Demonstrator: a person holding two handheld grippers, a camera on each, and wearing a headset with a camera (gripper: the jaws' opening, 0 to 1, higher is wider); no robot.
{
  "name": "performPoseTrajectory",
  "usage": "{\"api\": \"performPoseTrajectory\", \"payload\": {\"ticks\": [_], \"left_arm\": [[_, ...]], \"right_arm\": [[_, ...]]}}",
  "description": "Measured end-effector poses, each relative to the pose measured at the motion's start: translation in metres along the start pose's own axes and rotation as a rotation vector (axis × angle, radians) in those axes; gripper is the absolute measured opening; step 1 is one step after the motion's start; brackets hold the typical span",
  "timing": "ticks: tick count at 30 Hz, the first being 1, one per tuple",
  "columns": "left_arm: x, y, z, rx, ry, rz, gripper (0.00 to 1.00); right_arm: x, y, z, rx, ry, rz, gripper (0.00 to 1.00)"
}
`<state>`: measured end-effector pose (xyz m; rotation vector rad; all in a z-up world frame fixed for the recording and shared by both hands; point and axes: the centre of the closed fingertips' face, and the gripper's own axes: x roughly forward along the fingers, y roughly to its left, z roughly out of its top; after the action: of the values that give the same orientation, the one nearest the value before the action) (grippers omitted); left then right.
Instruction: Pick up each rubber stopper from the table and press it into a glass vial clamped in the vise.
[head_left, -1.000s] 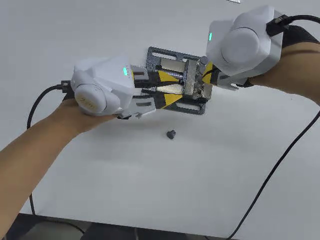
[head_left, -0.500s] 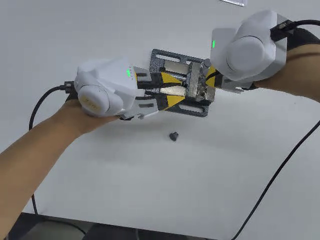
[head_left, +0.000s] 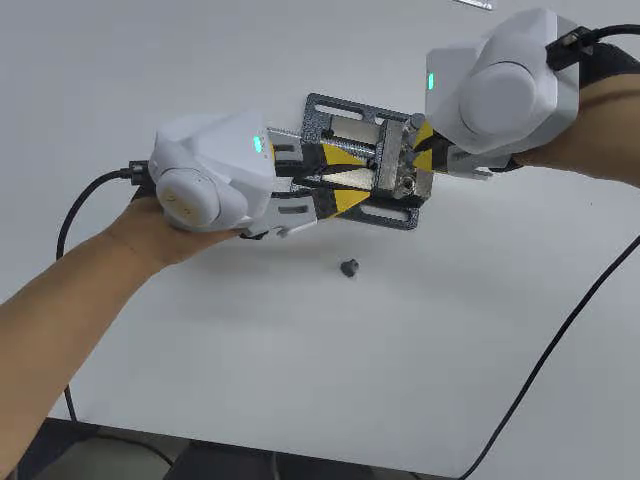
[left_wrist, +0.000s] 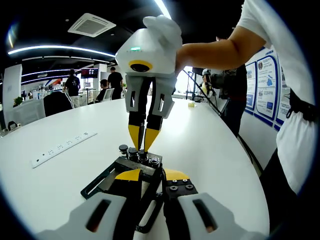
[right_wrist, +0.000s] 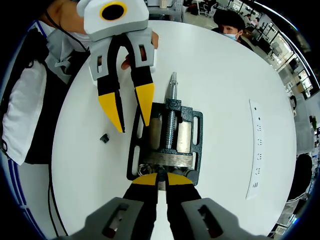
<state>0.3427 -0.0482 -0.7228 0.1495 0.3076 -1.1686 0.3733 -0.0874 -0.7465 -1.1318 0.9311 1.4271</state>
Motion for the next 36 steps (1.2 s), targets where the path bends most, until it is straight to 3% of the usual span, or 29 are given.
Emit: {"api": "performPoseTrajectory", "payload": {"ticks": [13,20,36], "left_arm": [[0.0021,-0.0025,-0.0006,0.006,0.005,0.000,0.12],[0.0028,-0.0022,0.0010,0.010,0.000,0.000,0.12],[0.0044,-0.0004,0.0016,0.011,-0.002,-0.003,0.12]], "right_arm": [[0.0026,0.0003,-0.0023,0.000,-0.006,0.040,0.02],[0.0049,0.0005,-0.0021,0.001,0.020,0.070,0.02],[0.0076,0.0021,-0.0022,-0.024,0.048,0.075,0.02]]}}
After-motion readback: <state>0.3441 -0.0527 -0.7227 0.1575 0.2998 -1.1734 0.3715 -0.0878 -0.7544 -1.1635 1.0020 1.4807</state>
